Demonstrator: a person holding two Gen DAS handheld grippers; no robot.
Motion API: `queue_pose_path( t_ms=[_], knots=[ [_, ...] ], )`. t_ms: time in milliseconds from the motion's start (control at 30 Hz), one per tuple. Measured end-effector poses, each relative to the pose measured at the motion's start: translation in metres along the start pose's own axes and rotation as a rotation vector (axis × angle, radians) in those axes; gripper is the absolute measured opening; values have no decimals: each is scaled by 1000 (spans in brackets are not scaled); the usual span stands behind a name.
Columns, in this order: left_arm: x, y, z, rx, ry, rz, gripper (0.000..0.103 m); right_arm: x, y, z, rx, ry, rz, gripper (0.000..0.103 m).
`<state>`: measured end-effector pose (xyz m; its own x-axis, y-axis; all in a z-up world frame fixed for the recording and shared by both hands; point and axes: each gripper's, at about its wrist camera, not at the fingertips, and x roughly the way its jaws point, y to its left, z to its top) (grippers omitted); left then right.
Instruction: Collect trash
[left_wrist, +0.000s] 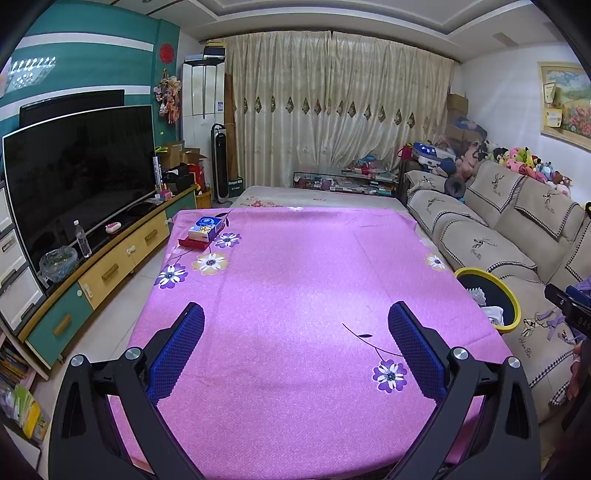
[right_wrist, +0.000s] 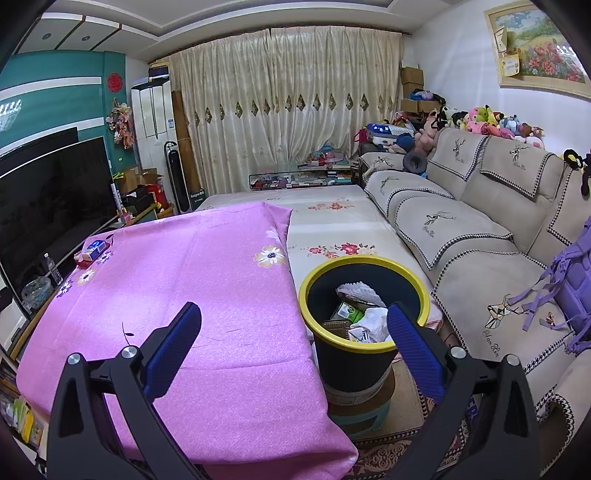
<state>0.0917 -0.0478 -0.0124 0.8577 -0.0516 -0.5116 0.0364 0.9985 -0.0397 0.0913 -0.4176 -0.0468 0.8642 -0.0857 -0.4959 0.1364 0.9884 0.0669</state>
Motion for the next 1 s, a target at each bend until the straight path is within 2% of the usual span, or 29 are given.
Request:
queue_pose_path(
  t_ms=[1000],
  knots=[
    [9, 0, -3, 11, 21, -5, 98, 8, -2, -6, 5, 17, 2, 96]
  ],
)
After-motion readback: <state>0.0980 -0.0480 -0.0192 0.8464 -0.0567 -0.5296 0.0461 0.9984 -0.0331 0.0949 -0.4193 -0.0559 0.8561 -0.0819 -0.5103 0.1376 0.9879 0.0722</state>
